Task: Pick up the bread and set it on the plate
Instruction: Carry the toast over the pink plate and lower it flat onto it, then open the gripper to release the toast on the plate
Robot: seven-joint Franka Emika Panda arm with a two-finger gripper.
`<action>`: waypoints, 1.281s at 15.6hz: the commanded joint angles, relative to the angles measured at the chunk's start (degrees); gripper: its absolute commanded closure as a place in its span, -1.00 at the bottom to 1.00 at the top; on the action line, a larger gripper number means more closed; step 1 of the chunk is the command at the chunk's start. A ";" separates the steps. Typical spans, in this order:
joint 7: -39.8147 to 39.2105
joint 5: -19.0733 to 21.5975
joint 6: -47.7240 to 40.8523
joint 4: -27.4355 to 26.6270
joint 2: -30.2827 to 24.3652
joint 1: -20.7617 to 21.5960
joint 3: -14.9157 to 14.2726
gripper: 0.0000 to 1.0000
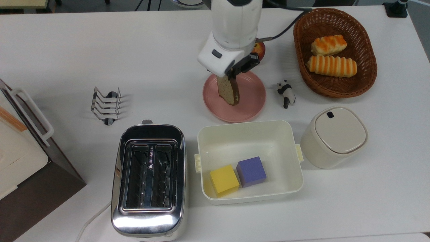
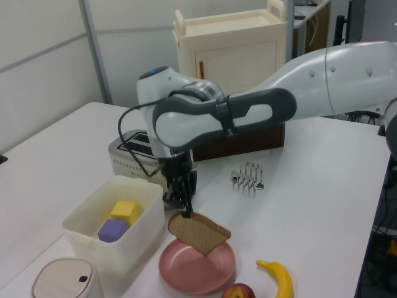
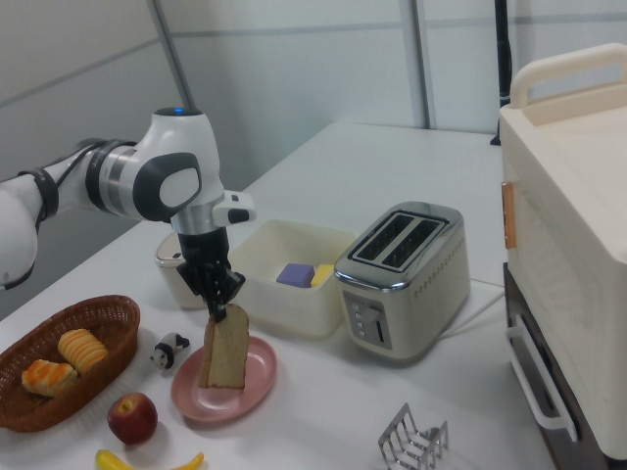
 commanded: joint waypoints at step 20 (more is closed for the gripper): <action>-0.29 -3.38 -2.61 3.47 -5.42 -0.22 -2.21 -1.00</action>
